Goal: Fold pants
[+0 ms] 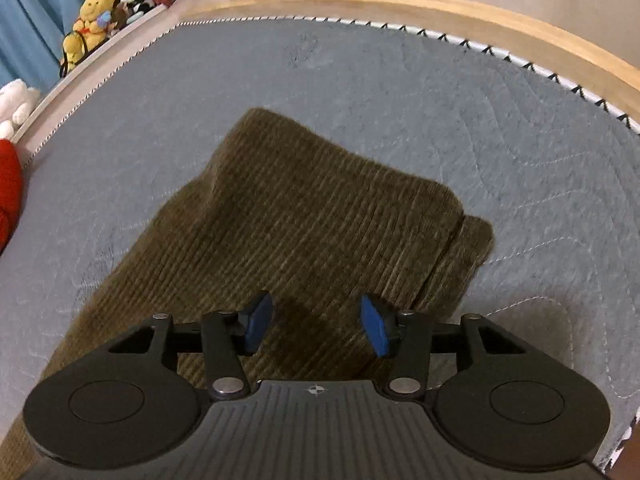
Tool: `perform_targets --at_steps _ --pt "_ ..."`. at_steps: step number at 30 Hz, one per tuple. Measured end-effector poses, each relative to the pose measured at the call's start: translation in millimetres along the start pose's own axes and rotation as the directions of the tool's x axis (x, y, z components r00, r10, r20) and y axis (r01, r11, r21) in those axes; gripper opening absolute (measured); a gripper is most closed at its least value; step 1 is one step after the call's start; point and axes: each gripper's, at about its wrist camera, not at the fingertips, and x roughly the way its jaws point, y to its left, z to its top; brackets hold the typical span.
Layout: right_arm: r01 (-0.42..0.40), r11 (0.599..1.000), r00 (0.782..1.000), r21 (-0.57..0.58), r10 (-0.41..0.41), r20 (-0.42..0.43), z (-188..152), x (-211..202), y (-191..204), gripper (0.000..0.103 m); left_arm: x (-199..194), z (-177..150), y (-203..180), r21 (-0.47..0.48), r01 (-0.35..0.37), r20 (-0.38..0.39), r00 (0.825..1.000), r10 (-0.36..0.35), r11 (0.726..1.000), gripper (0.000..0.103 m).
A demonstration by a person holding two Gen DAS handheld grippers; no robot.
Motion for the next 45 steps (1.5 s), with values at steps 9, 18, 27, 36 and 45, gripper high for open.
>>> perform_targets --at_steps 9,18,27,36,45 --pt "0.179 0.973 0.966 0.146 -0.202 0.161 4 -22 -27 0.078 15 -4 1 0.018 -0.042 -0.086 0.995 0.044 0.999 0.060" --pt "0.103 0.991 0.993 0.084 -0.108 0.054 0 16 -35 0.095 -6 8 5 -0.014 -0.042 -0.006 0.999 0.042 0.999 0.071" --pt "0.086 0.993 0.991 0.076 -0.092 0.092 2 12 -33 0.022 -2 17 10 -0.039 -0.049 0.008 0.999 0.049 0.998 0.071" --pt "-0.043 0.999 0.981 0.004 0.041 0.188 3 -26 -4 0.015 -3 18 9 -0.044 -0.049 0.014 0.999 0.050 0.998 0.071" --pt "-0.258 0.880 0.909 -0.398 0.361 0.209 -48 -99 126 0.015 2 18 10 -0.052 -0.055 0.010 0.998 0.056 0.997 0.071"
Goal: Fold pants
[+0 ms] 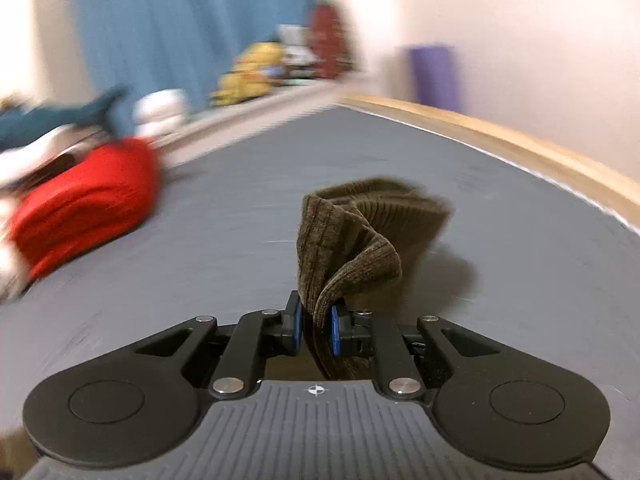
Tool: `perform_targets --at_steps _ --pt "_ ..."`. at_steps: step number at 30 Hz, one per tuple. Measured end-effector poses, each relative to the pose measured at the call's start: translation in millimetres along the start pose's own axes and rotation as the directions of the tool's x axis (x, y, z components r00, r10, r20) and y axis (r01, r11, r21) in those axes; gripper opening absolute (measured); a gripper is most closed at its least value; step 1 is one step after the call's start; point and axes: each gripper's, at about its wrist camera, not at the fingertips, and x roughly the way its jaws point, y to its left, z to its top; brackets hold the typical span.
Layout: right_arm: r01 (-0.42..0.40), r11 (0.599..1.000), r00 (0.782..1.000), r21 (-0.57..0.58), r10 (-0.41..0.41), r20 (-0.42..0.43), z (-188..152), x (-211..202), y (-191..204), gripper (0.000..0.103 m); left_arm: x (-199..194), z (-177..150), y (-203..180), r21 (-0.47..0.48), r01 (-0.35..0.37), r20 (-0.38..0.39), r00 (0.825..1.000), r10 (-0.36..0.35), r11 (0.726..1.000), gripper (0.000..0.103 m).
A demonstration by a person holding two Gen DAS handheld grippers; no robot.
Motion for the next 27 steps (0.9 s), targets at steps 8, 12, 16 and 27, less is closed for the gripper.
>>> perform_targets --at_steps 8,12,16,27 --pt "-0.393 0.762 0.919 -0.515 0.334 -0.207 -82 -23 179 0.015 2 1 13 -0.049 -0.017 -0.002 1.000 0.017 0.999 0.071" --pt "-0.628 0.528 0.777 -0.572 0.384 -0.499 -146 -27 230 0.022 2 2 22 -0.074 -0.024 -0.005 1.000 0.023 0.997 0.072" --pt "-0.754 0.323 0.655 -0.571 0.430 -0.621 -164 -50 250 0.035 -1 3 28 -0.091 -0.022 0.003 1.000 0.022 0.996 0.074" --pt "-0.585 0.589 0.811 -0.558 0.448 -0.377 -53 -47 218 0.056 -6 11 32 -0.124 -0.006 0.033 0.999 0.010 0.992 0.074"
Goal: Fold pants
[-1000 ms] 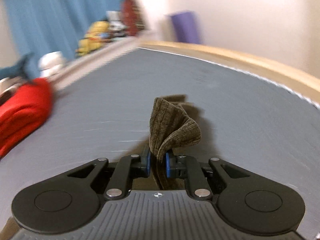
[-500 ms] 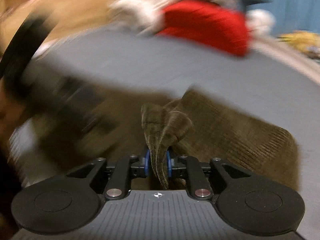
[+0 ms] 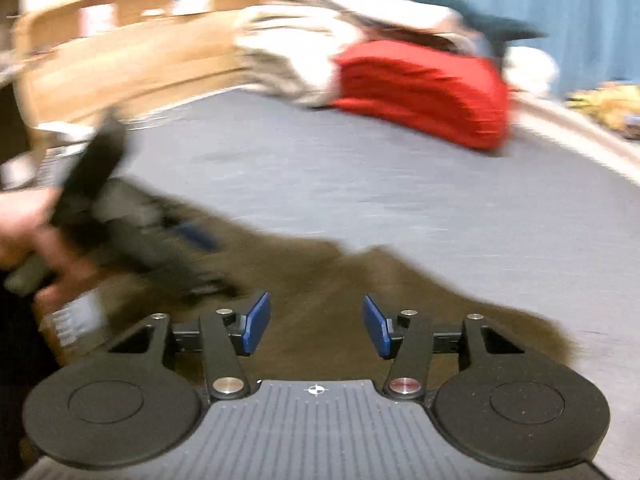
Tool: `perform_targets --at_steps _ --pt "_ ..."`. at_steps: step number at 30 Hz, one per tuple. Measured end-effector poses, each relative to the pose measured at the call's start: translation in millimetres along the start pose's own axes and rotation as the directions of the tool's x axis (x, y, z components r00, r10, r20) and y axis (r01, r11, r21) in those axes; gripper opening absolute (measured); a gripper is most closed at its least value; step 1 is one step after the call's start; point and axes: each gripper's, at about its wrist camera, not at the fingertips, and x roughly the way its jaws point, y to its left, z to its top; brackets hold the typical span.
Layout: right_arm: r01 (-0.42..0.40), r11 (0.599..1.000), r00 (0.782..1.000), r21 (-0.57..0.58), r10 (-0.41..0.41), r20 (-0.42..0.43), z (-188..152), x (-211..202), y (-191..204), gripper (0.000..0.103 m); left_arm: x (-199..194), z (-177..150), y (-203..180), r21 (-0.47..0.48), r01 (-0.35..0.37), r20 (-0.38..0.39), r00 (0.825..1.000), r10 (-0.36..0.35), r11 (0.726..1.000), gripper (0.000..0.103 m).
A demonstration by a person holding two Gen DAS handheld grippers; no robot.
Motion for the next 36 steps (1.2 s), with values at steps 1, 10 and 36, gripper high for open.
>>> perform_targets --at_steps 1,10,36 --pt "0.044 0.999 0.999 0.007 -0.044 0.001 2 -2 -4 0.060 -1 0 -1 -0.003 0.003 0.004 1.000 -0.003 1.000 0.073" --pt "0.068 0.997 0.998 -0.041 -0.067 0.016 -50 22 48 0.064 2 -1 -5 -0.001 -0.006 0.001 1.000 0.006 1.000 0.073" --pt "0.035 0.992 0.999 -0.124 -0.034 0.016 -64 83 79 0.026 15 6 20 -0.045 -0.035 0.006 0.999 0.035 0.998 0.074"
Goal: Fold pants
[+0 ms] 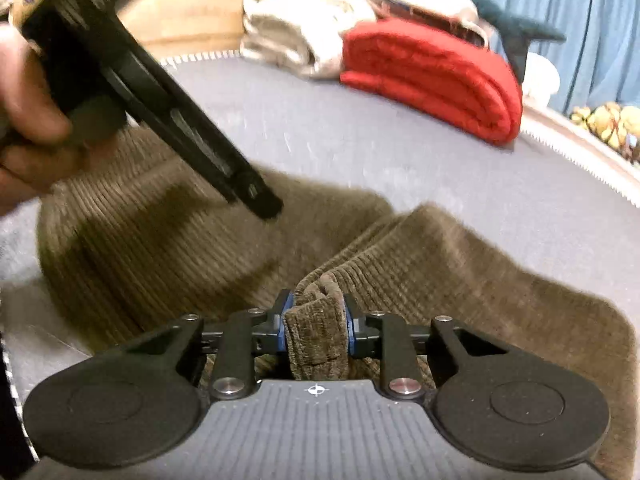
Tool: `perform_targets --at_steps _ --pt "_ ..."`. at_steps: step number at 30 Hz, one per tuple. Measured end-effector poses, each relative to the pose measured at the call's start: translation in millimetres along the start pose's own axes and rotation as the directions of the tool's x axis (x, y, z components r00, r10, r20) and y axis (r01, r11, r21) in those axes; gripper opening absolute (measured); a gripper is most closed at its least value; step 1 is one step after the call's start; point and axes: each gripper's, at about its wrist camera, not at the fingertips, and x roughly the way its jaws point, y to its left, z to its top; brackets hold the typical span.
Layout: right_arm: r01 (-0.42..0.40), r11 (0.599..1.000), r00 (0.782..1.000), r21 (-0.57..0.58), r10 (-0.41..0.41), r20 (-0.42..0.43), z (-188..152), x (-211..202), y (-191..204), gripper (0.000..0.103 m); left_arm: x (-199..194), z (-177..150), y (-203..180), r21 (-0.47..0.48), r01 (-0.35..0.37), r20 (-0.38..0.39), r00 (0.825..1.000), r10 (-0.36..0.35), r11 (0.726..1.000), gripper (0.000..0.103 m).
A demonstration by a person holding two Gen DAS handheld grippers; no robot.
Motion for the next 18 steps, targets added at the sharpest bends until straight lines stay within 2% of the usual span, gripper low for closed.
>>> perform_targets --at_steps 5,7,9,11,12,15,17,18 --pt "-0.086 0.996 0.993 -0.032 0.089 0.081 -2 -30 -2 0.026 0 0 0 0.003 0.000 -0.001 1.000 0.000 1.000 0.074" --pt "-0.128 0.988 0.989 -0.090 0.134 0.068 -10 -37 6 0.026 0 0 -1 0.005 0.000 -0.004 1.000 0.000 1.000 0.074" --pt "-0.174 0.975 0.984 -0.136 0.177 0.015 -21 -34 13 0.027 1 0 -2 0.006 0.000 -0.008 1.000 0.000 1.000 0.074" --pt "-0.203 0.966 0.979 -0.163 0.196 -0.060 -34 -25 19 0.032 1 1 -2 0.006 0.001 -0.007 1.000 -0.001 1.000 0.074" --pt "-0.199 0.965 0.979 -0.173 0.191 -0.064 -39 -25 21 0.037 1 2 -3 0.007 0.004 -0.003 1.000 -0.004 1.000 0.074" --pt "-0.219 0.964 0.976 -0.150 0.216 -0.040 -37 -37 19 0.050 2 3 -5 -0.004 0.020 0.012 1.000 -0.020 1.000 0.074" --pt "-0.237 0.966 0.970 -0.100 0.241 0.024 -30 -51 7 0.062 2 3 -8 -0.011 0.045 0.028 0.999 -0.044 0.999 0.073" --pt "-0.241 0.968 0.968 -0.072 0.245 0.049 -28 -56 2 0.063 1 3 -9 -0.011 0.059 0.041 0.997 -0.058 0.998 0.071"
